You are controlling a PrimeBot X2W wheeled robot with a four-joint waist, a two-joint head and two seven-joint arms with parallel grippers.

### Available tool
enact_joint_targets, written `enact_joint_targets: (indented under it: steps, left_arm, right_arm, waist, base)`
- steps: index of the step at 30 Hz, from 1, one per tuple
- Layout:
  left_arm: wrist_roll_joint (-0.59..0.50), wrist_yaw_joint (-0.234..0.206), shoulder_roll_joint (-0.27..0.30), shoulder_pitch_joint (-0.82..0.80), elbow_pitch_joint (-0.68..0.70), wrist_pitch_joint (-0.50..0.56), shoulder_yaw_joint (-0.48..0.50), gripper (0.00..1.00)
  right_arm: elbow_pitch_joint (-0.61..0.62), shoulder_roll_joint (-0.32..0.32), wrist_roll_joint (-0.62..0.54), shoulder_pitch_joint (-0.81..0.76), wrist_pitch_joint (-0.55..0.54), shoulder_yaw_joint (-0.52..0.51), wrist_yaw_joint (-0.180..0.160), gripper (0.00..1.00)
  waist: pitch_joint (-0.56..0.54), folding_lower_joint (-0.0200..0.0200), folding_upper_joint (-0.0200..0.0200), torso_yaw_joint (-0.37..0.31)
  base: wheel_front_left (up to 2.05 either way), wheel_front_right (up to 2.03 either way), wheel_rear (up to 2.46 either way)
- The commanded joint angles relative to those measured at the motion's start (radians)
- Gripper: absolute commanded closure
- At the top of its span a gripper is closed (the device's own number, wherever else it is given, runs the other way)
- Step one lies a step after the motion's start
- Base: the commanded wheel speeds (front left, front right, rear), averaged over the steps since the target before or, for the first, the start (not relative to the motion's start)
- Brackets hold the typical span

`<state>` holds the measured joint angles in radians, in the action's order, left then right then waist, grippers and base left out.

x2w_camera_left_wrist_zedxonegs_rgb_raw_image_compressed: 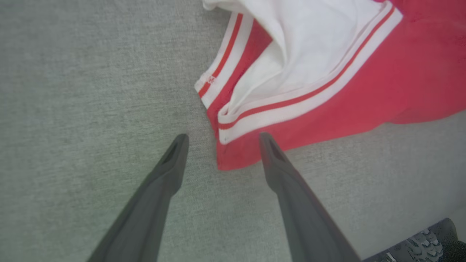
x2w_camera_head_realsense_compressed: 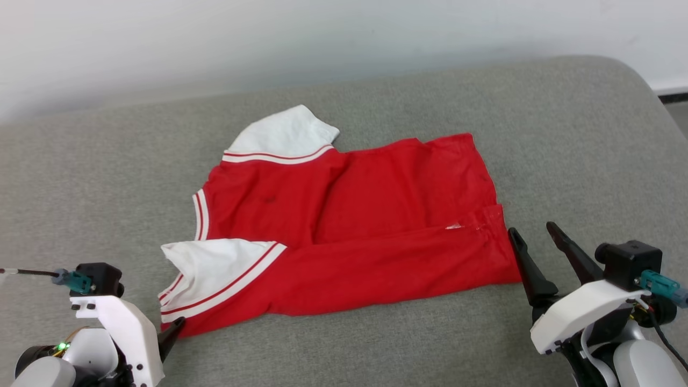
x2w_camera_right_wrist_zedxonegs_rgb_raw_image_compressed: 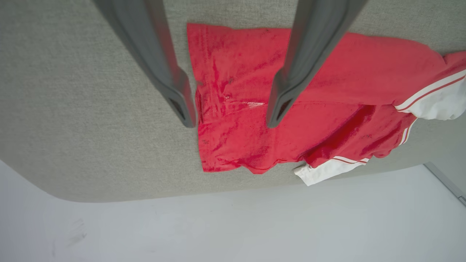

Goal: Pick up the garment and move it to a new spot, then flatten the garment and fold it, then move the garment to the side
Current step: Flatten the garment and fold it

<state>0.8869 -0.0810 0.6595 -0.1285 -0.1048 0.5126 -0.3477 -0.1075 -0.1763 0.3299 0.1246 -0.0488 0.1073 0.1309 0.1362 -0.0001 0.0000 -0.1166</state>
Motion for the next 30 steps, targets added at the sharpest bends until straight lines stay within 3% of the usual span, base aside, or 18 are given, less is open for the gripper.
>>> enact_joint_targets:
  steps: [1, 9, 10, 11, 12, 20, 30]
  left_arm:
    - [0.009, -0.008, 0.002, 0.002, -0.005, 0.005, 0.006, 0.0]
    - [0.065, 0.006, -0.027, 0.006, -0.067, 0.078, -0.019, 0.0]
    - [0.072, 0.005, -0.034, 0.007, -0.073, 0.088, -0.024, 0.54]
    - [0.078, 0.006, -0.041, 0.009, -0.078, 0.1, -0.031, 0.84]
    - [0.085, 0.009, -0.049, 0.01, -0.079, 0.105, -0.035, 1.0]
    - [0.083, 0.03, -0.071, -0.018, -0.066, 0.054, -0.025, 1.0]
    - [0.026, 0.006, -0.05, -0.038, 0.094, -0.053, 0.015, 1.0]
  right_arm:
    - [0.004, 0.005, 0.005, 0.017, 0.005, 0.001, 0.0, 0.0]
    - [-0.018, 0.005, 0.032, 0.05, 0.013, 0.019, -0.001, 0.0]
    - [-0.021, 0.003, 0.034, 0.054, 0.015, 0.019, 0.0, 0.0]
    - [-0.026, 0.003, 0.038, 0.057, 0.014, 0.018, 0.0, 0.0]
    - [-0.03, 0.001, 0.041, 0.059, 0.012, 0.018, 0.0, 0.0]
    - [-0.056, -0.035, 0.123, 0.066, -0.037, 0.004, 0.0, 0.0]
    - [-0.149, -0.141, 0.217, 0.14, -0.372, 0.031, 0.0, 0.0]
  waist:
    - [0.038, 0.0001, 0.0, -0.02]
    - [0.102, 0.0001, 0.0, -0.048]
    - [0.105, 0.0001, 0.0, -0.049]
    - [0.107, 0.0001, 0.0, -0.05]
    - [0.108, 0.0001, 0.0, -0.05]
    - [0.095, 0.0001, 0.0, -0.031]
    - [0.103, 0.0001, 0.0, 0.018]
  base:
    - [0.0, 0.0, 0.0]
    - [0.0, 0.0, 0.0]
    - [0.0, 0.0, 0.0]
    - [0.0, 0.0, 0.0]
    - [0.0, 0.0, 0.0]
    - [0.0, 0.0, 0.0]
    - [0.0, 0.0, 0.0]
